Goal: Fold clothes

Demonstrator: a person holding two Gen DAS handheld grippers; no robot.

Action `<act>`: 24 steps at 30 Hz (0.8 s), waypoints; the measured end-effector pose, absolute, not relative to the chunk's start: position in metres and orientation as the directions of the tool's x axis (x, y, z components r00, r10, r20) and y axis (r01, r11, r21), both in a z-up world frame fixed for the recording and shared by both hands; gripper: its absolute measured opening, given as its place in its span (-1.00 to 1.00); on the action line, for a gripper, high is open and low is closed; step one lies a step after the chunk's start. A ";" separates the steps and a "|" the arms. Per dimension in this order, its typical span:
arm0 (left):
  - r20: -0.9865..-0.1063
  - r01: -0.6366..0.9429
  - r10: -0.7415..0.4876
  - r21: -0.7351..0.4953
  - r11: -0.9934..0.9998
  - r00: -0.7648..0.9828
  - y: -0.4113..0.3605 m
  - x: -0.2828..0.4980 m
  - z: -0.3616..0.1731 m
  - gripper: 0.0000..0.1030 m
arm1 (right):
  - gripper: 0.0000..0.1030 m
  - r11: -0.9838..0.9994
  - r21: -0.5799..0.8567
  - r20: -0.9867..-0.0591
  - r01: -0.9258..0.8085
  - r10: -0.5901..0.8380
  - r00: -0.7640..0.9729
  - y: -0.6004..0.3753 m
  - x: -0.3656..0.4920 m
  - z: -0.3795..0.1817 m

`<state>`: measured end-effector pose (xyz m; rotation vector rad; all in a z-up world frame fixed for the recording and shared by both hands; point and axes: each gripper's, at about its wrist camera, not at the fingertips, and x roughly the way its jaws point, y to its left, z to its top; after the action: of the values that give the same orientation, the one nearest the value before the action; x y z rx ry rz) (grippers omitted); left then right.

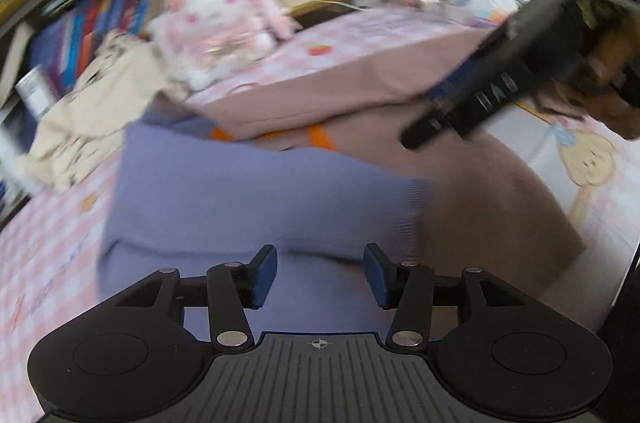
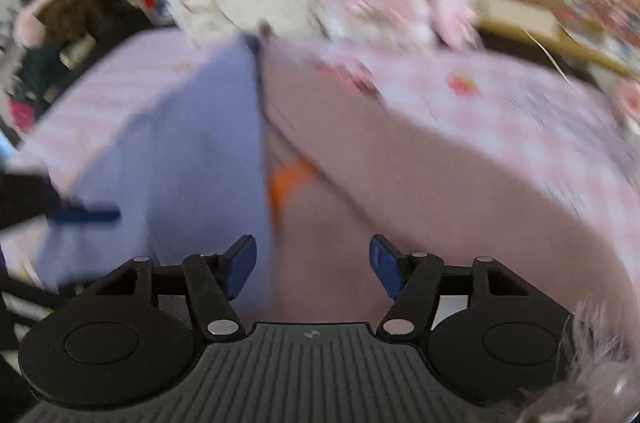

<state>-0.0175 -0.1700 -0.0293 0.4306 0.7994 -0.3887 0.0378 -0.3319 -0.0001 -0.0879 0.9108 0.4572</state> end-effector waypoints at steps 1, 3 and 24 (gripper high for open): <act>-0.755 0.506 -0.175 0.231 0.831 0.632 -0.178 -0.019 -0.031 -0.05 | 0.11 0.907 0.097 -0.786 -0.409 0.322 0.528 -0.337 0.030 -0.005; -0.762 0.546 -0.177 0.261 0.796 0.623 -0.194 -0.023 -0.037 -0.04 | -0.12 0.913 0.042 -0.812 -0.405 0.268 0.519 -0.340 0.015 -0.015; -0.679 0.235 -0.080 0.139 0.962 0.730 -0.141 0.021 -0.009 -0.91 | -0.17 0.894 -0.005 -0.826 -0.449 0.249 0.506 -0.338 -0.002 -0.021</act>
<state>0.0210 -0.1407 -0.0093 0.2222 0.7339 -0.1752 -0.0023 -0.3376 -0.0206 -0.2305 0.9525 0.4254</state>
